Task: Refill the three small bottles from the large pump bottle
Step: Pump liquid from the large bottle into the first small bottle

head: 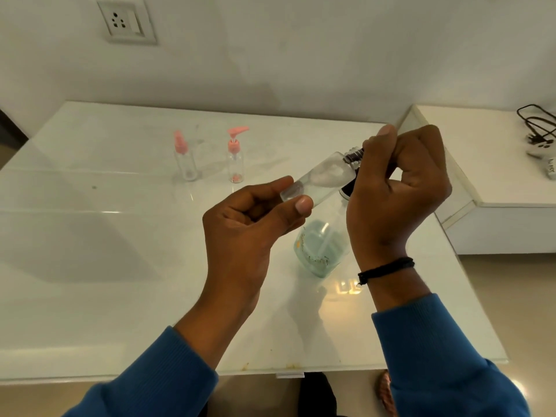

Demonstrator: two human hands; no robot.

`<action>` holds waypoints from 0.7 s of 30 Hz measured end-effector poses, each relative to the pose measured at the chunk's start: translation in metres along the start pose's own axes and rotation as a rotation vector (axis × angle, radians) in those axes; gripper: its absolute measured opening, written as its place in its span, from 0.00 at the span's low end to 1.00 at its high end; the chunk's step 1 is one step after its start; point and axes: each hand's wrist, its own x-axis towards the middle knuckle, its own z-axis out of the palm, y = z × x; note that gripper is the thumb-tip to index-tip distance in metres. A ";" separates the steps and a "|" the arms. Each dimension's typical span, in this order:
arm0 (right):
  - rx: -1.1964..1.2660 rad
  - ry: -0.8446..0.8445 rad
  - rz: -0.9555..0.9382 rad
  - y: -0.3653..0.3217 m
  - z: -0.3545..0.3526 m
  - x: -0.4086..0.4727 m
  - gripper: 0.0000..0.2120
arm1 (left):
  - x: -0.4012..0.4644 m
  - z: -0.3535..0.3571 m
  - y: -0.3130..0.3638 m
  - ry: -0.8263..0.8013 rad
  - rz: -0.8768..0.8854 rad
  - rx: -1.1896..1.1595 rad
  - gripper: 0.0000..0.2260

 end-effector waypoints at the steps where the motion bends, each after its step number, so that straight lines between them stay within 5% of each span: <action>1: -0.001 -0.001 0.004 0.000 0.000 0.000 0.20 | 0.000 0.000 0.000 0.001 -0.005 -0.004 0.20; 21: -0.014 -0.001 0.008 0.001 -0.001 0.000 0.20 | -0.001 0.001 0.001 -0.001 0.007 0.020 0.20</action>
